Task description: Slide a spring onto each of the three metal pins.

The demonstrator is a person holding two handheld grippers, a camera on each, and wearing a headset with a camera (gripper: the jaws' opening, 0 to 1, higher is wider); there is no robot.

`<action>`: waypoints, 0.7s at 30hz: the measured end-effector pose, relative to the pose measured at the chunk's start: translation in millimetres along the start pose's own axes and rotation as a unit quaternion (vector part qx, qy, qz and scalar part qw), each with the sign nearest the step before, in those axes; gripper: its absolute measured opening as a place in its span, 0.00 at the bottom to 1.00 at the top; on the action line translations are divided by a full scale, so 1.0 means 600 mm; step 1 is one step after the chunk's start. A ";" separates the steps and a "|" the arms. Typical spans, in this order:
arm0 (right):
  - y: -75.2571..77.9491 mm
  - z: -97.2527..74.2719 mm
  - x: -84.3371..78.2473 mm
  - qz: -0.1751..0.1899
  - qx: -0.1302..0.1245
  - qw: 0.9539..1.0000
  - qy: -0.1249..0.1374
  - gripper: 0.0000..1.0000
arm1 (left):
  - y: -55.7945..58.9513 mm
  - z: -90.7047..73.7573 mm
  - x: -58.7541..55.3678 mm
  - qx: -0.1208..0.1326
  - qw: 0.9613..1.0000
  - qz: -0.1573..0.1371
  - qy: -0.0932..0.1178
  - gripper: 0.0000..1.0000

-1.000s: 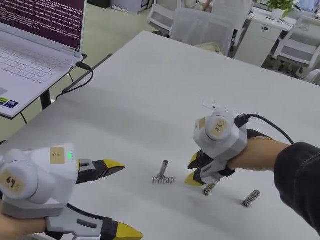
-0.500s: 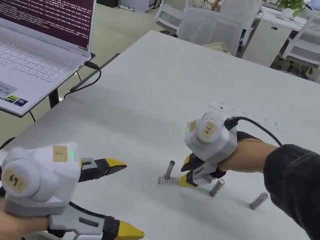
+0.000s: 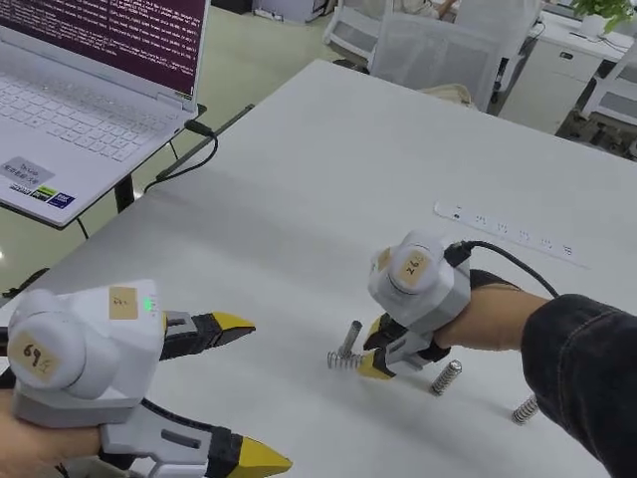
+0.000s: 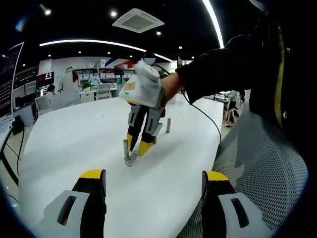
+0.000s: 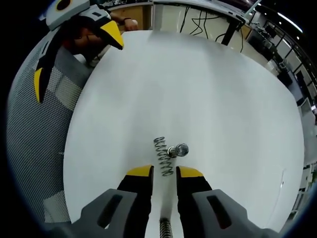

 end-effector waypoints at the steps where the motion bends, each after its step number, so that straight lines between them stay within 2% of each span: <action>1: -0.001 0.001 0.000 0.000 0.001 1.000 0.000 0.16 | -0.001 -0.001 0.000 0.001 1.000 -0.001 0.000 0.76; 21: -0.005 0.017 -0.004 -0.015 0.005 1.000 -0.010 0.11 | -0.004 -0.001 -0.003 0.005 1.000 -0.005 -0.001 0.74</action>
Point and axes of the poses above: the centre of the closed fingertips' face, and the gripper's own axes: z roughly forward along the fingers, y roughly to its right, x roughly out of its top, the point moved 5 cm from there along -z, roughly backward along the fingers, and after that the axes turned 14 degrees about x, right-handed, at the moved point
